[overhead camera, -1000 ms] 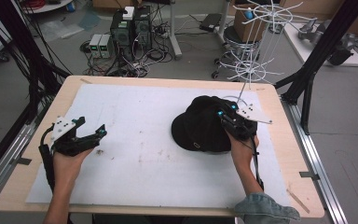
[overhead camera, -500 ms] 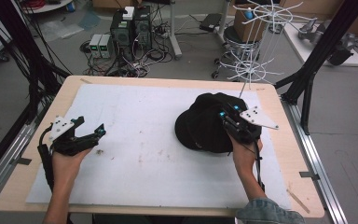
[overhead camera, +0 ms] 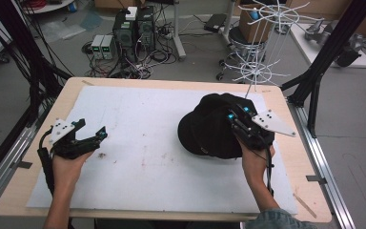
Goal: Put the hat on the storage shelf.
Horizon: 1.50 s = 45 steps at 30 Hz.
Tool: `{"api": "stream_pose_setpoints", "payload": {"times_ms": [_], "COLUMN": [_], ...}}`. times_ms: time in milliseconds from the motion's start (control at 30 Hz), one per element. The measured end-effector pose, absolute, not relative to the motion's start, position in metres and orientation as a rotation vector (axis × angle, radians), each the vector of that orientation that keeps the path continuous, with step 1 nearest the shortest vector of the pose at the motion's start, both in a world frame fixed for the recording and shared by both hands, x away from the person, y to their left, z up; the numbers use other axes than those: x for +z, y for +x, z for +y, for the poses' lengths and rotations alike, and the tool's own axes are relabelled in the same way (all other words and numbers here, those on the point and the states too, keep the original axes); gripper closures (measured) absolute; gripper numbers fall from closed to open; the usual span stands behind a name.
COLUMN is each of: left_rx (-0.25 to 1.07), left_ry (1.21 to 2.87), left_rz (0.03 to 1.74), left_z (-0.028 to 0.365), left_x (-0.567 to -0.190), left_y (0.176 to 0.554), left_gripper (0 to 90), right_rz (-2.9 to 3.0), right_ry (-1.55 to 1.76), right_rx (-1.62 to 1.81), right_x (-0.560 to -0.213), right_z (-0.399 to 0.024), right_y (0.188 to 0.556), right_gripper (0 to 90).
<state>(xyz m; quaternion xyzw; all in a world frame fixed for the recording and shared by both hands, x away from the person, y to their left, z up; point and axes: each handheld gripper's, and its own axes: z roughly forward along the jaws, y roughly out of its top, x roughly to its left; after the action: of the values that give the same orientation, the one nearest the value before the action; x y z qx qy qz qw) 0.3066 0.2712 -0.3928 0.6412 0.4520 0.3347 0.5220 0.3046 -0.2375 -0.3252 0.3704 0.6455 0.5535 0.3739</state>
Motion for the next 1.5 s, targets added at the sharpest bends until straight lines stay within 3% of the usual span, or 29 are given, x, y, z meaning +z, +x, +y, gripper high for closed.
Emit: {"api": "stream_pose_setpoints", "payload": {"times_ms": [1500], "left_rx": [0.797], "left_ry": [1.541], "left_rz": [1.083], "left_z": [0.270], "left_x": [-0.394], "left_y": [0.307], "left_gripper": [16.7], "right_rz": [1.421], "right_ry": [0.811], "right_rx": [1.450], "right_x": [-0.203], "right_z": [-0.267], "right_y": [0.247], "right_gripper": [68.1]}}
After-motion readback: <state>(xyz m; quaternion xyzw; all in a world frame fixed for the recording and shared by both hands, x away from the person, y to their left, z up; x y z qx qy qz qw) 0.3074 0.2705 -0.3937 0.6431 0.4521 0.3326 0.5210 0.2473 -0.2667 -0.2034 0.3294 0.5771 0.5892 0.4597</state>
